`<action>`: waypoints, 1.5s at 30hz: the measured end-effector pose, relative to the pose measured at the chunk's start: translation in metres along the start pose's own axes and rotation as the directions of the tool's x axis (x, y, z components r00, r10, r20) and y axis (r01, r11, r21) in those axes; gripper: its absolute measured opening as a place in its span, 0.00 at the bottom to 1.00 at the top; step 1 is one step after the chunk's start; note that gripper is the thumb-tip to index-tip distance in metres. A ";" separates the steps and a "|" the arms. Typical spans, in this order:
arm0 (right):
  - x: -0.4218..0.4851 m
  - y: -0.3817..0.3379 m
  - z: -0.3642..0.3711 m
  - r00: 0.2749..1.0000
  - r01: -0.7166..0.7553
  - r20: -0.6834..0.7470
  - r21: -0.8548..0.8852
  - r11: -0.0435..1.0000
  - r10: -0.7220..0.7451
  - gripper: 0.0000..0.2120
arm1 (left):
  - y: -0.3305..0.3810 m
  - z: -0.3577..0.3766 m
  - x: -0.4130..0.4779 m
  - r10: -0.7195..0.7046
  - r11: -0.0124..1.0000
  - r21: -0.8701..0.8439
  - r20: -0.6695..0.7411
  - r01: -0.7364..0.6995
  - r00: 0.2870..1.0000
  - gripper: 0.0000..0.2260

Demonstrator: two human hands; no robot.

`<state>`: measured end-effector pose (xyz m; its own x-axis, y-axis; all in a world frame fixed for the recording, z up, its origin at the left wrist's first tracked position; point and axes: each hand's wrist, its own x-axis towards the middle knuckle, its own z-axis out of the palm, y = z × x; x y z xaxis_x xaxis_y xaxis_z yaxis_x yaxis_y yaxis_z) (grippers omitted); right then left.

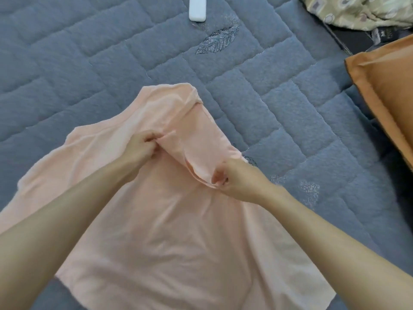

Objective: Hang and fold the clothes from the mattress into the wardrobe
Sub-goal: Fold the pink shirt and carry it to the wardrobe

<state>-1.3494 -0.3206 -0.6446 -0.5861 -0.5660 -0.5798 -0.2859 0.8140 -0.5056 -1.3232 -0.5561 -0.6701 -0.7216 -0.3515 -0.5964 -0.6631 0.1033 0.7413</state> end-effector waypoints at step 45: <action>0.139 -0.397 0.243 0.890 0.381 0.381 -0.322 0.867 -0.249 0.11 | -0.259 -0.171 -0.190 -0.454 0.887 -0.156 -0.467 0.434 0.759 0.16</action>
<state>-1.1332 -0.7542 -0.6804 -0.1615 -0.7564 -0.6339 -0.7153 0.5323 -0.4528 -0.9807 -0.6755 -0.6960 -0.1543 -0.7480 -0.6455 -0.8707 -0.2059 0.4467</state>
